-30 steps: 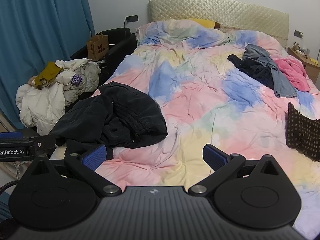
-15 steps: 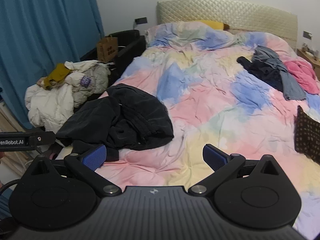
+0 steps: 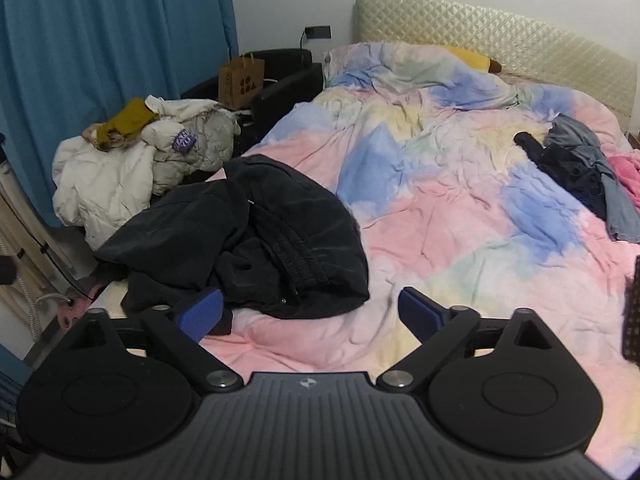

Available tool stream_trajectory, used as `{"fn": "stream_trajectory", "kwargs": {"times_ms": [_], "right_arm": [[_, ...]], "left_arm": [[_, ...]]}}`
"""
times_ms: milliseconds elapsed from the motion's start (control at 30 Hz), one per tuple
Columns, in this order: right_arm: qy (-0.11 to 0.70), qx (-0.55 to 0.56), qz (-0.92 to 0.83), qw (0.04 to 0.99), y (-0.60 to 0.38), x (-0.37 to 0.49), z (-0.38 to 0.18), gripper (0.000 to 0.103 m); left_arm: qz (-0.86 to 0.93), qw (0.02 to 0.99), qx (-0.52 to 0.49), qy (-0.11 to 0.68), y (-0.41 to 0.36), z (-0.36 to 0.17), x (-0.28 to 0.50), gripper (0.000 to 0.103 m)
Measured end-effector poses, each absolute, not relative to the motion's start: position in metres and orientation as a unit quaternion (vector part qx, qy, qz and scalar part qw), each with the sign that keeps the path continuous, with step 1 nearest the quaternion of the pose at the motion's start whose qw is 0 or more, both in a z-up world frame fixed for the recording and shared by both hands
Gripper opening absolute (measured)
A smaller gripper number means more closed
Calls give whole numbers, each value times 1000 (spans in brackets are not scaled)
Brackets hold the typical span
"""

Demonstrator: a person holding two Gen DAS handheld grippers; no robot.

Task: Fold clothes
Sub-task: 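Grasp the black sweatpants waistband with the right gripper while the left gripper approaches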

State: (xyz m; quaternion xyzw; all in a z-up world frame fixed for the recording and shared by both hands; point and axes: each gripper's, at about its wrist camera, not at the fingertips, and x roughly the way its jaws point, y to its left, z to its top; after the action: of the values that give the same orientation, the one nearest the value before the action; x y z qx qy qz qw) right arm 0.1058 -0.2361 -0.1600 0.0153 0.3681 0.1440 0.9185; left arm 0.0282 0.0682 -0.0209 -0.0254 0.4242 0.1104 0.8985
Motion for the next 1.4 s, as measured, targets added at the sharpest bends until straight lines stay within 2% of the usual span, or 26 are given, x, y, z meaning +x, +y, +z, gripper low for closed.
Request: {"fn": "stream_trajectory", "kwargs": {"times_ms": [133, 300, 433, 533, 700, 800, 967, 1033, 1133, 1400], "right_arm": [[385, 16, 123, 915, -201, 142, -194, 81], [404, -2, 73, 912, -152, 186, -246, 77], [434, -10, 10, 901, -123, 223, -295, 65], [453, -6, -41, 891, -111, 244, -326, 62], [450, 30, -88, 888, -115, 268, -346, 62], [453, 52, -104, 884, -122, 278, -347, 52], [400, 89, -123, 904, -142, 286, -318, 51], [384, 110, -124, 908, -156, 293, -305, 44], [376, 128, -114, 911, -178, 307, -292, 40], [411, 130, -66, 900, -196, 319, -289, 42]], "left_arm": [[86, 898, -24, 430, 106, -35, 62, 103], [49, 898, -13, 437, 155, -52, 114, 103], [19, 894, -14, 447, 186, -69, 156, 103], [7, 891, -34, 452, 204, -77, 182, 103], [1, 890, -37, 455, 214, -92, 208, 103], [-4, 888, -36, 457, 209, -99, 216, 103], [-22, 888, -47, 456, 203, -106, 232, 103], [-28, 889, -46, 454, 199, -109, 242, 103], [-37, 891, -41, 450, 189, -115, 260, 103], [-62, 892, -21, 448, 153, -126, 311, 103]]}}
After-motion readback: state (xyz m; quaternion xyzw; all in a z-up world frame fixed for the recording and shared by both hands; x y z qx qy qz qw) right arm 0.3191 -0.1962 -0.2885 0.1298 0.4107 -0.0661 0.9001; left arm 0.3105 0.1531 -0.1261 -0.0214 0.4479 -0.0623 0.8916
